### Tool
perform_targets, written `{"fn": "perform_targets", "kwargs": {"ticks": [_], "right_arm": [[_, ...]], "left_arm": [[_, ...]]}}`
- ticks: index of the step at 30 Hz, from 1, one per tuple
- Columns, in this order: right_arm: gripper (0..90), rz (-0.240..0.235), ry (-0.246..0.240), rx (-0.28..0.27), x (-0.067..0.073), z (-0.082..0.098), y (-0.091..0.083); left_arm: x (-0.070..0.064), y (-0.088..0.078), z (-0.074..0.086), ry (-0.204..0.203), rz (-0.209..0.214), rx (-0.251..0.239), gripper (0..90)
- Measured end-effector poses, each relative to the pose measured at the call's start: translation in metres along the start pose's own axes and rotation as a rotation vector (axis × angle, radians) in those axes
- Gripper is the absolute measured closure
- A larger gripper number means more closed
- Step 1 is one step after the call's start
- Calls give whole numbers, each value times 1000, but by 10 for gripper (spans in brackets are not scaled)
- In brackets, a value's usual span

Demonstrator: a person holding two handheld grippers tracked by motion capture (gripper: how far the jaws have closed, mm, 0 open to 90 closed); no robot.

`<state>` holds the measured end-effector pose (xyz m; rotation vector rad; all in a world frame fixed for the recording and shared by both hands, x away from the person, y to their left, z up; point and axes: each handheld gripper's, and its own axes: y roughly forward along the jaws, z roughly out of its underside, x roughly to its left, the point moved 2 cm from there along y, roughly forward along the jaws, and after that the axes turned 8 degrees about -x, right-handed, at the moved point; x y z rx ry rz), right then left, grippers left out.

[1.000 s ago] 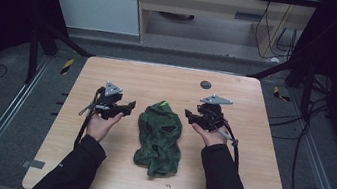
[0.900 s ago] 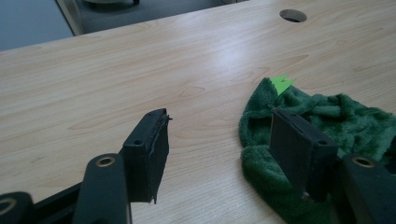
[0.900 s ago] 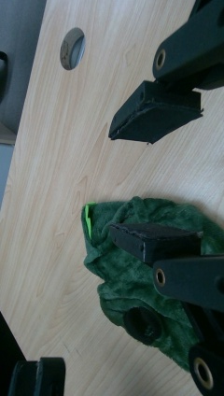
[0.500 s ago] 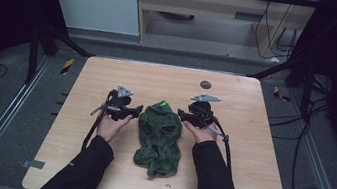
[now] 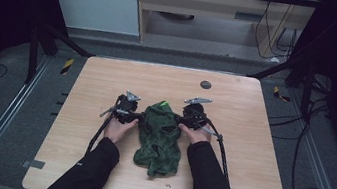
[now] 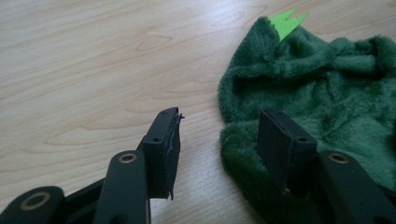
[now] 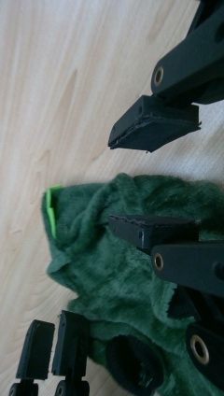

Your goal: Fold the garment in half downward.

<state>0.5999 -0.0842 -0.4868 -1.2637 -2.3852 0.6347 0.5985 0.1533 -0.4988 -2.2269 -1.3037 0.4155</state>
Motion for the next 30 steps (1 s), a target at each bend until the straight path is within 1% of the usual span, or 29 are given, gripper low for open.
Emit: {"fn": "perform_targets", "kwargs": {"ticks": [2,3,4,5,7,8,9,10,12,13,15,16,17,18,19,22,24,27,28,30], "right_arm": [[562,-1,2,6,0,1,1],[578,-2,7,22,0,4,6],[578,-2,7,22,0,4,6],[596,-12,9,38,0,7,10],[602,-14,9,43,1,8,11],[612,-16,8,54,1,11,14],[612,-16,8,54,1,11,14],[623,-16,10,60,1,12,15],[632,-17,10,59,1,13,15],[638,-19,19,67,1,15,16],[670,-28,15,66,1,18,17],[685,-32,15,68,2,18,17],[685,-32,15,68,2,18,17],[699,-32,15,70,2,18,17],[739,-33,10,72,4,18,17],[792,-34,6,74,6,18,18],[805,-32,9,75,7,18,18],[828,-32,15,77,8,17,18],[838,-32,9,71,7,16,17],[842,-32,7,69,7,16,17]], "left_arm": [[0,1,1,-1,4,8,498],[-1,3,2,-12,10,13,522],[-1,3,2,-12,10,13,528],[-1,4,3,-15,13,20,543],[-2,5,4,-18,15,23,553],[-3,5,4,-17,15,23,582],[-3,6,4,-12,14,22,582],[-4,6,5,-9,17,31,605],[-5,7,5,-14,19,31,633],[-7,8,5,-15,20,32,633],[-8,9,5,-11,19,34,677],[-10,10,6,-24,20,31,691],[-10,10,6,-24,20,31,704],[-10,9,6,-20,20,34,704],[-11,10,5,-20,19,37,724],[-13,10,5,-22,15,39,753],[-13,10,5,-24,13,39,767],[-13,10,4,-38,15,35,813],[-14,10,4,-38,15,34,827],[-14,9,3,-25,12,31,833]]}}
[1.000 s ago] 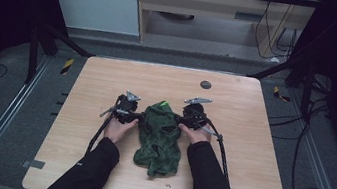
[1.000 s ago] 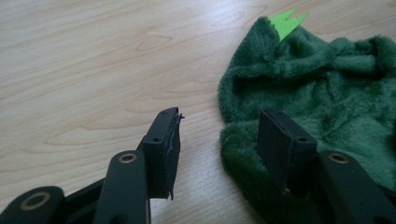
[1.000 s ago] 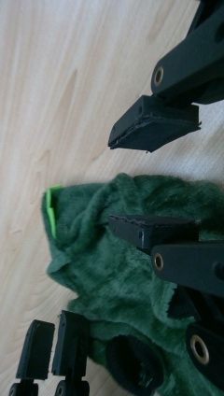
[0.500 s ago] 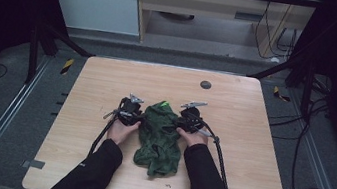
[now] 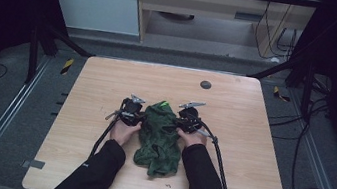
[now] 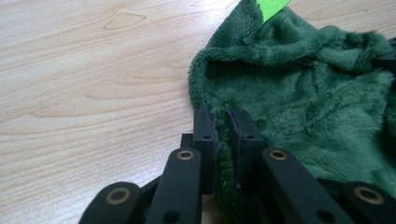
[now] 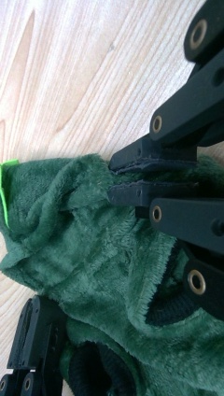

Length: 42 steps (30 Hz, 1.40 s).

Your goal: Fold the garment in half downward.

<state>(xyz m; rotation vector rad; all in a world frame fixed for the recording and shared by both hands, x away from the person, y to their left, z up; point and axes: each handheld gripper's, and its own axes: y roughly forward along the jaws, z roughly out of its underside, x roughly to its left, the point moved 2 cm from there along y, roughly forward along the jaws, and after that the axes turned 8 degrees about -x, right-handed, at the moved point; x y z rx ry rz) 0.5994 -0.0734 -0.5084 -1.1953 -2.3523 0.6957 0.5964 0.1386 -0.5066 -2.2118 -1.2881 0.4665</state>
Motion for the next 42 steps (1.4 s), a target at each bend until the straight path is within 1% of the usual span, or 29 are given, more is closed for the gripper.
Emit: {"fn": "perform_targets", "kwargs": {"ticks": [2,3,4,5,7,8,9,10,12,13,14,15,18,19,20,21,23,24,25,26,27,28,29,30,32,33,35,37,42], "right_arm": [[848,-2,5,-14,1,-2,-3],[850,-2,4,-23,1,-3,-5],[850,-3,5,-31,1,-5,-6],[850,-3,5,-31,1,-5,-6],[850,-6,3,-54,2,-8,-12],[850,-9,4,-65,2,-10,-14],[850,-13,10,-75,3,-12,-17],[850,-16,0,-95,4,-15,-22],[850,-15,0,-101,5,-17,-24],[850,-14,-6,-118,6,-21,-30],[850,-14,-6,-118,6,-21,-30],[850,-13,-12,-141,7,-24,-36],[850,-20,-10,-160,7,-26,-41],[849,-23,-13,-180,8,-29,-48],[849,-29,-18,-191,8,-30,-51],[849,-33,-13,-200,9,-31,-54],[849,-43,-18,-215,11,-33,-60],[848,-44,-28,-223,12,-34,-63],[848,-49,-27,-225,14,-35,-66],[848,-51,-38,-231,15,-36,-69],[848,-55,-45,-233,16,-36,-71],[848,-55,-45,-233,16,-36,-71],[847,-63,-55,-240,19,-36,-77],[847,-63,-55,-240,19,-36,-77],[847,-68,-70,-256,23,-37,-83],[847,-74,-69,-261,24,-38,-85],[847,-76,-72,-265,25,-38,-87],[847,-78,-91,-274,29,-38,-93],[847,-85,-111,-281,32,-36,-100]], "left_arm": [[-1,-1,-1,-3,1,-7,840],[-1,-2,-2,7,-1,-8,841],[-2,-5,-4,10,3,-18,841],[-2,-5,-4,10,3,-18,841],[-2,-9,-8,12,18,-31,841],[-3,-12,-11,7,27,-46,841],[-4,-15,-13,10,35,-57,841],[-5,-18,-16,19,40,-64,841],[-7,-23,-22,30,43,-85,841],[-10,-29,-28,44,46,-107,841],[-10,-29,-28,44,46,-107,841],[-11,-33,-32,53,46,-117,841],[-15,-42,-40,78,50,-147,841],[-15,-44,-42,87,51,-151,841],[-17,-50,-46,94,54,-169,841],[-18,-53,-47,97,58,-176,841],[-21,-60,-49,109,65,-191,841],[-21,-60,-49,109,65,-191,841],[-23,-65,-50,118,72,-201,841],[-23,-65,-50,118,72,-201,841],[-23,-68,-51,129,71,-202,841],[-24,-71,-51,132,73,-206,841],[-25,-77,-52,143,76,-215,841],[-25,-77,-52,143,76,-215,841],[-27,-85,-54,159,77,-229,841],[-27,-85,-54,159,77,-229,841],[-28,-90,-54,175,77,-233,841],[-29,-94,-54,184,79,-238,841],[-33,-102,-54,202,86,-251,840]]}}
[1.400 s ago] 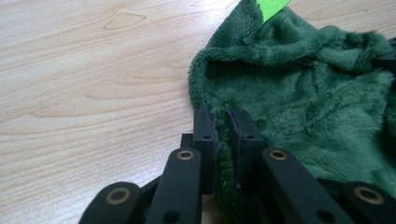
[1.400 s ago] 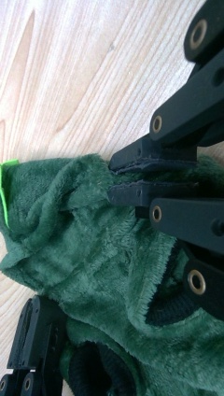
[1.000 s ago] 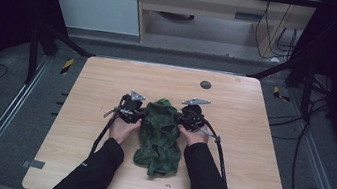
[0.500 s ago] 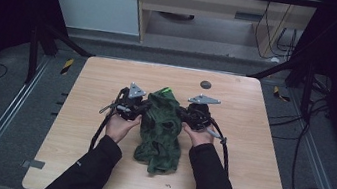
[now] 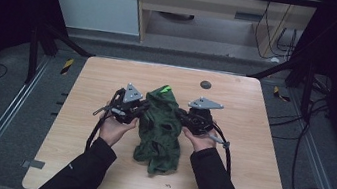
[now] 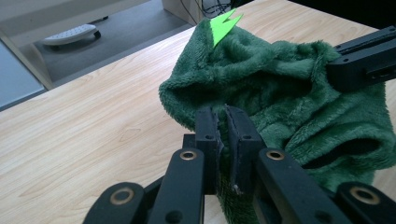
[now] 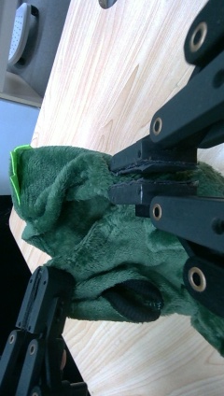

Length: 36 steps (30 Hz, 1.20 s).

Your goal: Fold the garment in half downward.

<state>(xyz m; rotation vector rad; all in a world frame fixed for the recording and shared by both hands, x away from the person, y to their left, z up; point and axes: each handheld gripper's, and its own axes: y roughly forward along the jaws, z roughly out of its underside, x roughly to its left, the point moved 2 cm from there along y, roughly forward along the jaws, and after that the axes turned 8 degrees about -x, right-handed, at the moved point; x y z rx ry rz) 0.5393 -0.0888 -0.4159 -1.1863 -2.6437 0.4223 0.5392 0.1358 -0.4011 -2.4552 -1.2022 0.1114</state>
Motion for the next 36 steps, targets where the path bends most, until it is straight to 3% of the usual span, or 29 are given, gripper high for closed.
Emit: {"fn": "perform_targets", "kwargs": {"ticks": [9,19,32,36], "right_arm": [[846,-16,-21,-5,7,4,-12],[846,-36,-42,17,13,23,-24],[837,-74,-48,34,24,42,-36],[833,-87,-29,39,25,48,-41]], "left_arm": [[-11,-12,4,28,18,-4,840],[-22,-23,14,56,37,8,839],[-39,-36,34,62,70,25,837],[-44,-42,43,66,77,35,837]]}}
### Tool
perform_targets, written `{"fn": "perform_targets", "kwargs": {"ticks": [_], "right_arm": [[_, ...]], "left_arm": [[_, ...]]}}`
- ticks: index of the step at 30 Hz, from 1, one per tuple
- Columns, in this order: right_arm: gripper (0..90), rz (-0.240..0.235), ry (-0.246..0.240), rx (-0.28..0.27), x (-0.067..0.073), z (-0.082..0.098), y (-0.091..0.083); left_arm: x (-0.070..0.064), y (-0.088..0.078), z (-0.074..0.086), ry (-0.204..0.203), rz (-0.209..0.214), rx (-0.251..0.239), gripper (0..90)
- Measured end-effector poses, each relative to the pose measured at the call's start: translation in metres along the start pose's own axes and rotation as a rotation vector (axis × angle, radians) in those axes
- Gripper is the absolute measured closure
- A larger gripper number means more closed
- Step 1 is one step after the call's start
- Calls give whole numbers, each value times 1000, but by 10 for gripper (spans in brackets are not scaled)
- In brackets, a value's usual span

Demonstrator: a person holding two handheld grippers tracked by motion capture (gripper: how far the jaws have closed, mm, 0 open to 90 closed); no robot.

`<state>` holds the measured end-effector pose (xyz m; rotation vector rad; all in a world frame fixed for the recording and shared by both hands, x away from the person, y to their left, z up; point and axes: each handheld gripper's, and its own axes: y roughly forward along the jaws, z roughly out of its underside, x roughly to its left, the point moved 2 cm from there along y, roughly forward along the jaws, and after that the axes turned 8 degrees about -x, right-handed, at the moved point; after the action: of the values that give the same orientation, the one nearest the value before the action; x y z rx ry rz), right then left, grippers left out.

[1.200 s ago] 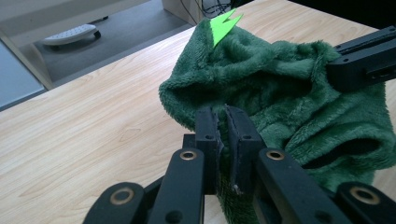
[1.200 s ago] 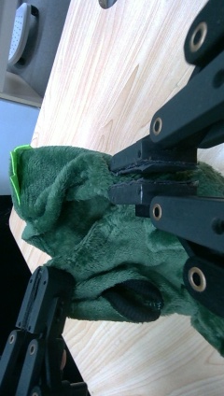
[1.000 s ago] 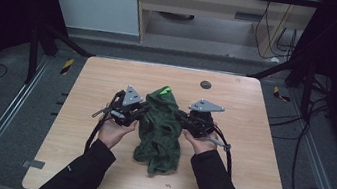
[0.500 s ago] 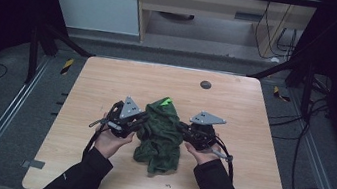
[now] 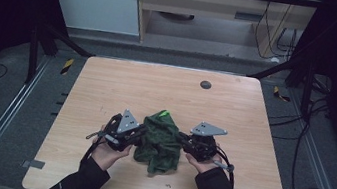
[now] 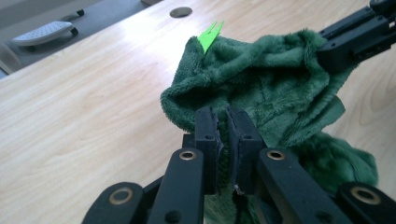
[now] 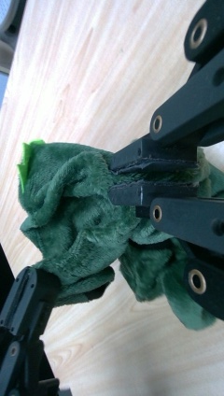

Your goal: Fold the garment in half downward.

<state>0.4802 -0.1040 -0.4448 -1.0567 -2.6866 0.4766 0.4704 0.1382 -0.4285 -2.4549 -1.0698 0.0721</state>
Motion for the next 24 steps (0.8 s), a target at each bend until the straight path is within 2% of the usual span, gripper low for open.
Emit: {"fn": "perform_targets", "kwargs": {"ticks": [3,9,18,21,24], "right_arm": [[829,-13,5,13,3,6,-1],[816,-44,9,40,11,17,-5],[805,-55,23,82,14,32,-6],[804,-60,51,116,16,40,-7],[800,-59,46,130,17,43,-6]], "left_arm": [[-5,-3,7,13,10,15,835],[-11,-9,23,9,31,40,828],[-17,-10,40,5,53,79,817],[-19,-12,49,-11,61,98,812],[-21,-12,53,-11,65,110,813]]}}
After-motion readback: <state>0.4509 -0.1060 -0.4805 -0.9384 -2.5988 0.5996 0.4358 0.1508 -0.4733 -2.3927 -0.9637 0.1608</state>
